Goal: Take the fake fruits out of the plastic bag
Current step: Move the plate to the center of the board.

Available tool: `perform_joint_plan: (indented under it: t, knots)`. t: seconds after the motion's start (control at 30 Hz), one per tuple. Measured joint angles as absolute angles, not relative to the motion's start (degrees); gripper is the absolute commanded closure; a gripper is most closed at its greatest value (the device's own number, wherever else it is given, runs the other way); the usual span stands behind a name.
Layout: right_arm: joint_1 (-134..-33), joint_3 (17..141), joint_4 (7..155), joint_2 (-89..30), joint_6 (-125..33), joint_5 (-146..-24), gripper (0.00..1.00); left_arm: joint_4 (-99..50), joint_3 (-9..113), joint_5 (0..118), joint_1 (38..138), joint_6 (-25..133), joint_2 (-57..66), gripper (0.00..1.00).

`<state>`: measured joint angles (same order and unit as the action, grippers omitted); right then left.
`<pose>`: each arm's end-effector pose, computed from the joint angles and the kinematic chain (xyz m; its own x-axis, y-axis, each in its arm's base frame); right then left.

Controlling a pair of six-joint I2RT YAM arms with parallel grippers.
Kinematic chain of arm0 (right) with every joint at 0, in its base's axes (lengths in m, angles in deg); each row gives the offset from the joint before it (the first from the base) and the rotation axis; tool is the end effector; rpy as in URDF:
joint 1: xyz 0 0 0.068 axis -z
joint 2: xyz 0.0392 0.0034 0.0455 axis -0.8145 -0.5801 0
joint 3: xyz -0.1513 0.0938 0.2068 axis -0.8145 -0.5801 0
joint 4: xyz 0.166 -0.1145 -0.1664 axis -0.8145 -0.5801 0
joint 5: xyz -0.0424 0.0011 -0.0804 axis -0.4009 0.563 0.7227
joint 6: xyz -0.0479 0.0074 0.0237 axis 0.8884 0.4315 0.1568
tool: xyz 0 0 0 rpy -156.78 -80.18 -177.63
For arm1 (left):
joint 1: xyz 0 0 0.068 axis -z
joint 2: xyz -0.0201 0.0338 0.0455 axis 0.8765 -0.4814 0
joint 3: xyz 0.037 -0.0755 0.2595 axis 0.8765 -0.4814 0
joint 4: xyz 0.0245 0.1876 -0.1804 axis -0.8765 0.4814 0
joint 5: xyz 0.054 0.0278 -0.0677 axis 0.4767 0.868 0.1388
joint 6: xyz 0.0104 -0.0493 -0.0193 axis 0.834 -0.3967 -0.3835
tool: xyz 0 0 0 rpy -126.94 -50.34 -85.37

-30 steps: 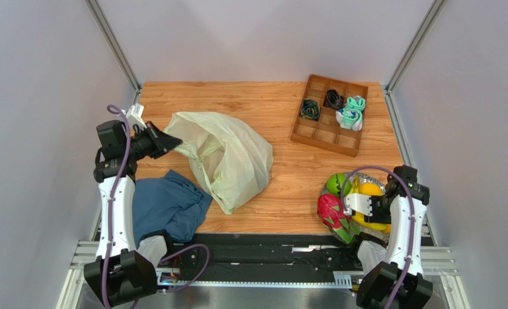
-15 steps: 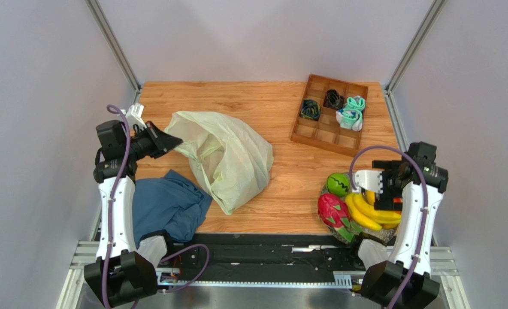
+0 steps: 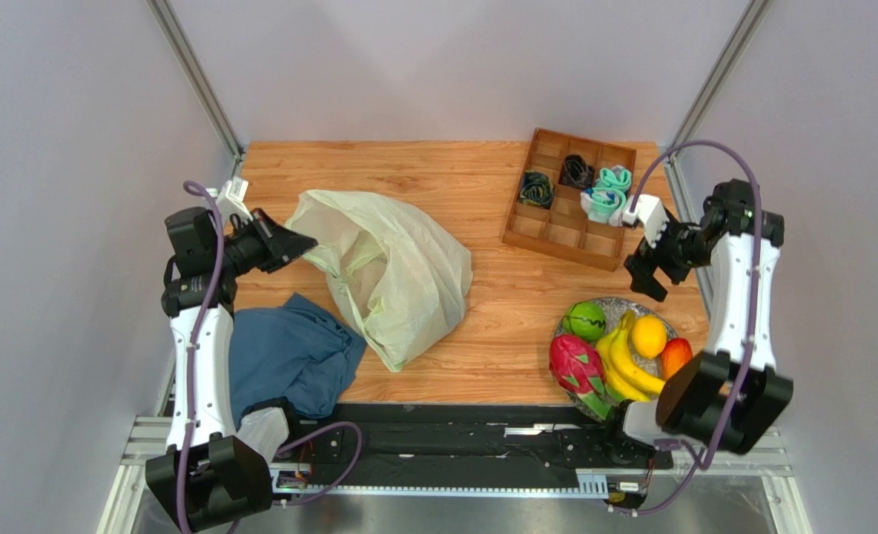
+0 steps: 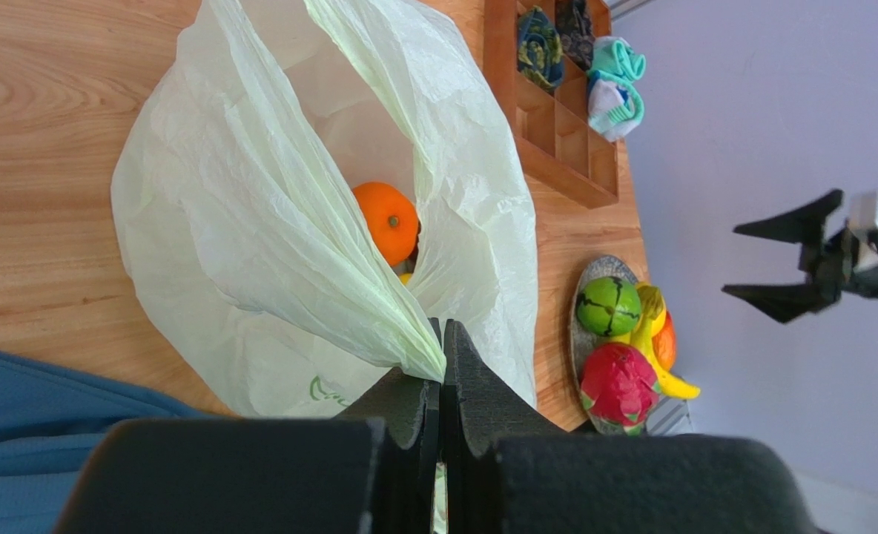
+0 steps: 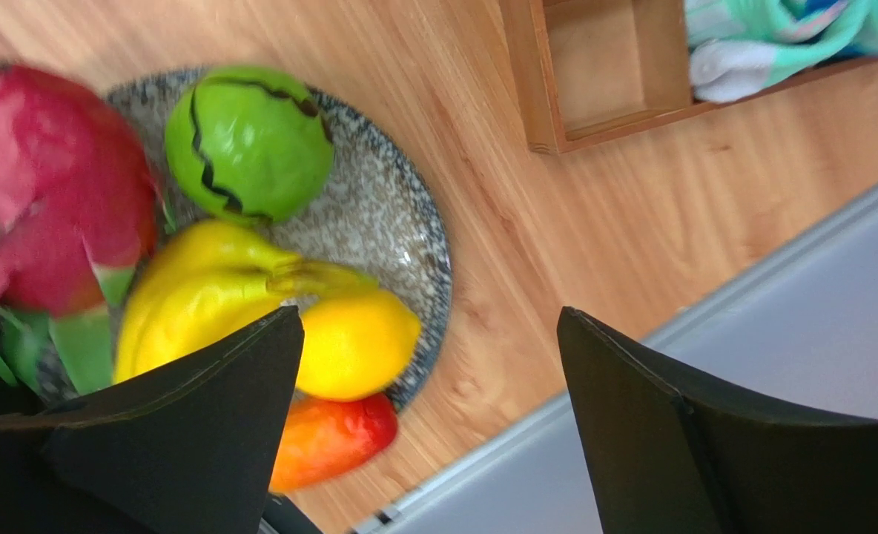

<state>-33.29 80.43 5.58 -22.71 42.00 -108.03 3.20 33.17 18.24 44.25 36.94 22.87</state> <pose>0.2125 -0.0629 0.3391 -0.3056 -0.7884 -0.5339 -0.8541 0.4749 -0.2123 0.2065 0.0349 0.3317 -0.6180 -0.5128 -0.5960 0.1662 0.6557 -0.7365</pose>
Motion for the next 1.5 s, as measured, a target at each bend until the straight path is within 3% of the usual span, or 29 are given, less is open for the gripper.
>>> perform_joint_plan:
  t: [0.17, 0.4, 0.63, 0.8, 1.23, 1.5]
  knots:
    - [-31.9, 83.2, 7.3, -35.3, 28.6, -110.5, 0.15, 3.2, 33.2, 16.4, 44.3, 37.1, 23.9, 1.0]
    - [-31.5, 81.0, 8.3, -40.4, 23.0, -110.8, 0.2, 3.6, 33.2, 14.6, 44.3, 38.0, 25.1, 1.0]
    - [-30.6, 83.9, 10.4, -49.0, 21.8, -110.3, 0.32, 7.0, 33.2, 14.1, 44.3, 40.7, 27.0, 1.0]
    - [-30.2, 88.6, 10.3, -56.8, 22.9, -108.7, 0.48, 9.4, 33.2, 13.9, 44.3, 43.3, 27.6, 1.0]
    - [-30.1, 84.9, 9.4, -61.2, 30.1, -102.0, 0.46, 12.7, 33.2, 14.4, 44.2, 47.2, 27.8, 1.0]
    - [-30.4, 85.0, 9.5, -64.3, 31.4, -101.6, 0.62, 12.9, 33.2, 14.4, 44.1, 48.0, 26.7, 1.0]
